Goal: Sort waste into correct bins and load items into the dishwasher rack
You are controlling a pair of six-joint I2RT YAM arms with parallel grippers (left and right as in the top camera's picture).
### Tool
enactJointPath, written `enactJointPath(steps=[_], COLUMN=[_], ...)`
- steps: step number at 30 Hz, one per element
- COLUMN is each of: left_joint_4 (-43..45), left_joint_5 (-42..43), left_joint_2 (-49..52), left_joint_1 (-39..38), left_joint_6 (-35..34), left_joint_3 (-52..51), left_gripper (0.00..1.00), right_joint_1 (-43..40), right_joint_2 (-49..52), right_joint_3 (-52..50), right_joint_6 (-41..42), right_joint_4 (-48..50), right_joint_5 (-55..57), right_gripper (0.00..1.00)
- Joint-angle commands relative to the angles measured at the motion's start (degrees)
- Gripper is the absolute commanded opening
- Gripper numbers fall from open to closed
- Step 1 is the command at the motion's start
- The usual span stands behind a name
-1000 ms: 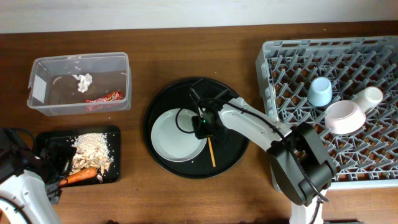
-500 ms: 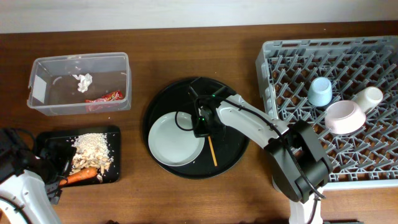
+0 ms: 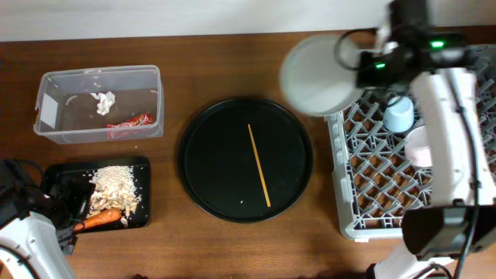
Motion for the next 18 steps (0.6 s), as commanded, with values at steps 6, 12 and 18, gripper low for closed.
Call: enactJointPath(steps=[6,12,18], left_joint_4=[0.0,0.0,0.0], left_joint_5=[0.0,0.0,0.0], left_joint_2=[-0.1,-0.1,-0.1], left_joint_1=[0.2,0.2,0.2], left_joint_6=[0.7,0.7,0.7], left_joint_3=[0.4,0.4,0.4], left_gripper=[0.99,0.99,0.99], right_joint_1=[-10.8,-0.7,6.7], right_joint_2=[0.4,4.9,12.8], right_joint_3=[2.2,1.7,1.6], right_joint_6=[-4.9,-4.8,-4.6], right_joint_4=[5.8,6.6,6.4], right_joint_5=[29.6,43.1,54.4], right_gripper=[0.04,0.04,0.04])
